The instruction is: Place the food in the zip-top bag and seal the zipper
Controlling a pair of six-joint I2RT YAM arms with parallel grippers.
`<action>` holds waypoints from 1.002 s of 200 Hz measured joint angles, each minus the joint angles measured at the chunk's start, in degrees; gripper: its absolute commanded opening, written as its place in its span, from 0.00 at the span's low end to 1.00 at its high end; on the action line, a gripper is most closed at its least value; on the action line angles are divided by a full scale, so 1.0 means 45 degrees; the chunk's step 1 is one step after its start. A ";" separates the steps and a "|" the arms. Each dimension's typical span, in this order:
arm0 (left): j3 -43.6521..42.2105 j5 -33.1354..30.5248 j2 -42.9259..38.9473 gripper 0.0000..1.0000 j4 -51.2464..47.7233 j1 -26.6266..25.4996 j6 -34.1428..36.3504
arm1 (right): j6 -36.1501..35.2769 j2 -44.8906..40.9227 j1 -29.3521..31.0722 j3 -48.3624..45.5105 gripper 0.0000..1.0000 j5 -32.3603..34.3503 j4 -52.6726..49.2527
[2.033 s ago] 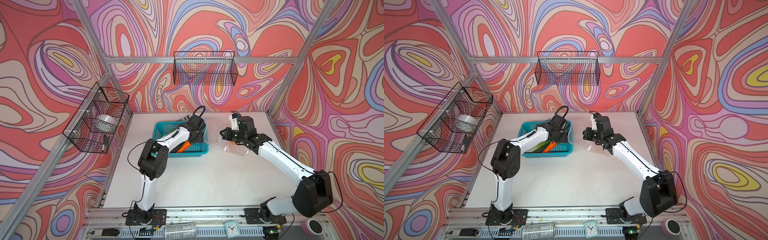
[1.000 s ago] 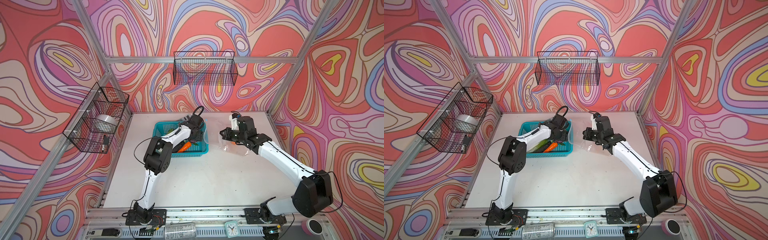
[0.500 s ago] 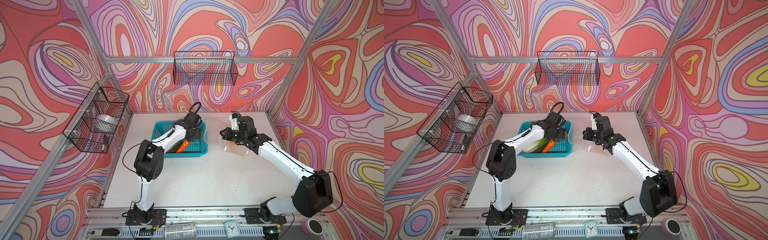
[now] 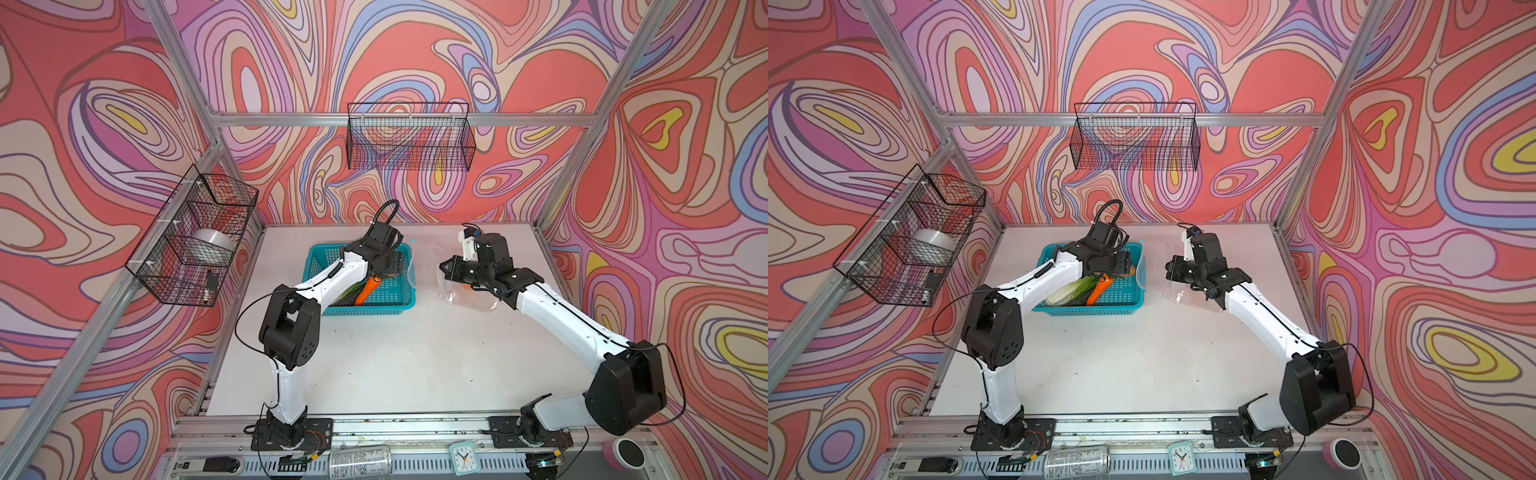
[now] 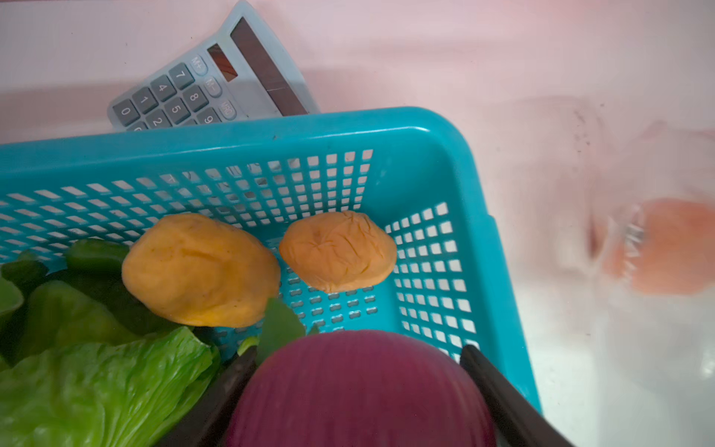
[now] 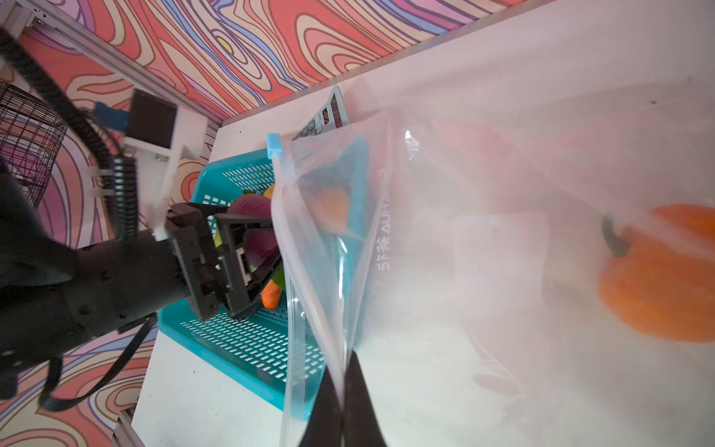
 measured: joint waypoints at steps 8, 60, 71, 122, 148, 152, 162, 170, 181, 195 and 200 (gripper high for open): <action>0.0379 -0.0141 0.0481 0.66 -0.0010 0.0073 -0.0005 | -0.0005 -0.0010 0.0000 -0.0024 0.00 -0.0005 0.0005; 0.1933 -0.0903 0.2467 0.99 -0.0355 0.0398 -0.0350 | -0.0010 -0.0087 0.0000 -0.0194 0.00 0.0005 0.0053; 0.2001 -0.1001 0.2472 1.00 -0.0379 0.0398 -0.0510 | -0.0019 -0.0087 0.0000 -0.0194 0.00 0.0005 0.0058; 0.2050 -0.1389 0.2467 1.00 -0.0491 0.0393 -0.0661 | -0.0024 -0.0087 0.0000 -0.0194 0.00 0.0005 0.0053; 0.2050 -0.1394 0.2463 1.00 -0.0568 0.0393 -0.0612 | -0.0015 -0.0087 0.0000 -0.0189 0.00 0.0000 0.0058; 0.2050 -0.1394 0.2463 1.00 -0.0578 0.0393 -0.0612 | -0.0015 -0.0083 0.0000 -0.0189 0.00 0.0000 0.0058; 0.2050 -0.1375 0.2458 0.99 -0.0583 0.0393 -0.0612 | -0.0015 -0.0083 0.0000 -0.0189 0.00 0.0000 0.0053; 0.2035 -0.1326 0.2443 0.97 -0.0588 0.0393 -0.0617 | -0.0015 -0.0083 0.0000 -0.0189 0.00 0.0000 0.0058; 0.1899 -0.1190 0.2365 0.93 -0.0568 0.0393 -0.0622 | -0.0010 -0.0083 0.0000 -0.0189 0.00 0.0000 0.0053; 0.1588 -0.0991 0.2152 0.88 -0.0559 0.0393 -0.0627 | -0.0010 -0.0083 0.0000 -0.0189 0.00 0.0000 0.0058; 0.1447 -0.0918 0.2059 0.86 -0.0554 0.0393 -0.0627 | -0.0010 -0.0083 0.0000 -0.0189 0.00 0.0000 0.0053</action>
